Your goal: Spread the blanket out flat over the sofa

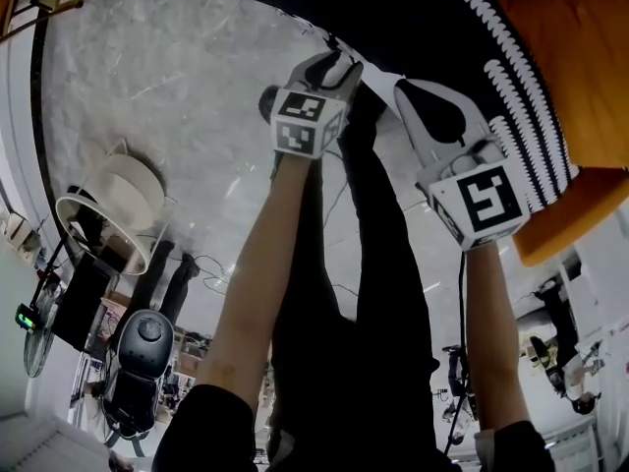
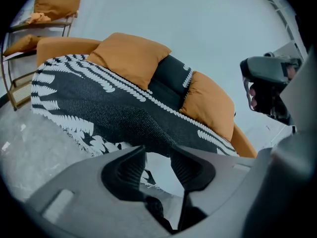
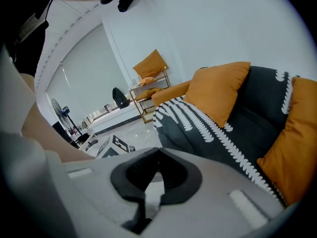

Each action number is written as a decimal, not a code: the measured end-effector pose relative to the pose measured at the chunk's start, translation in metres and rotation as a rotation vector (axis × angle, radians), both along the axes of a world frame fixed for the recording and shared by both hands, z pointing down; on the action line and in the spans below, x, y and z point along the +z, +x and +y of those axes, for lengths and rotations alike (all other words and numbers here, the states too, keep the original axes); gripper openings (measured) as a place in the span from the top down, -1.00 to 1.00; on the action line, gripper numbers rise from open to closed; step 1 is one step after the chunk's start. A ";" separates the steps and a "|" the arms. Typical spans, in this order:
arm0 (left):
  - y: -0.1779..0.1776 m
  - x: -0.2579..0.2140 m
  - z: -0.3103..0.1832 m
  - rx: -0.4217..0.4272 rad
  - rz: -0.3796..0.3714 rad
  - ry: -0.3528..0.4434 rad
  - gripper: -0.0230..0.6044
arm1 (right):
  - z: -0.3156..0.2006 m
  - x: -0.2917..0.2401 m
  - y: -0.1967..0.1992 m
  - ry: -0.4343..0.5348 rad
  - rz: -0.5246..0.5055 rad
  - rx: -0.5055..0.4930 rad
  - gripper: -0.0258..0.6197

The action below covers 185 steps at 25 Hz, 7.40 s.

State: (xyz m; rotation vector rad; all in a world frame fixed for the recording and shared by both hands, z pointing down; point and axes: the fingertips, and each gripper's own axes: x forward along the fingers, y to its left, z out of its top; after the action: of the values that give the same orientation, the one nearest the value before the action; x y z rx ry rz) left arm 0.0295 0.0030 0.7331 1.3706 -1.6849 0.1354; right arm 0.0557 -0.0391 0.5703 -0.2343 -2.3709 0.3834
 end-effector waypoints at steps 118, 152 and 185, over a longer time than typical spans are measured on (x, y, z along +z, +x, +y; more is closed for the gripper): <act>-0.039 0.182 0.226 0.061 0.027 -0.540 0.74 | 0.114 0.101 -0.039 -0.026 0.151 0.023 0.91; -0.080 -0.029 0.116 0.082 -0.111 -0.320 0.63 | 0.052 -0.065 -0.038 0.006 0.008 0.091 0.91; -0.128 -0.216 0.012 0.358 -0.313 -0.106 0.63 | -0.016 -0.149 -0.023 0.006 -0.077 0.465 0.91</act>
State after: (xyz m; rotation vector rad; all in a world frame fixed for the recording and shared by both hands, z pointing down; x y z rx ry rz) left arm -0.0985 0.0148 0.5170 1.6208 -1.6360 0.6640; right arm 0.0331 -0.0549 0.4210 0.3190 -2.4904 0.5919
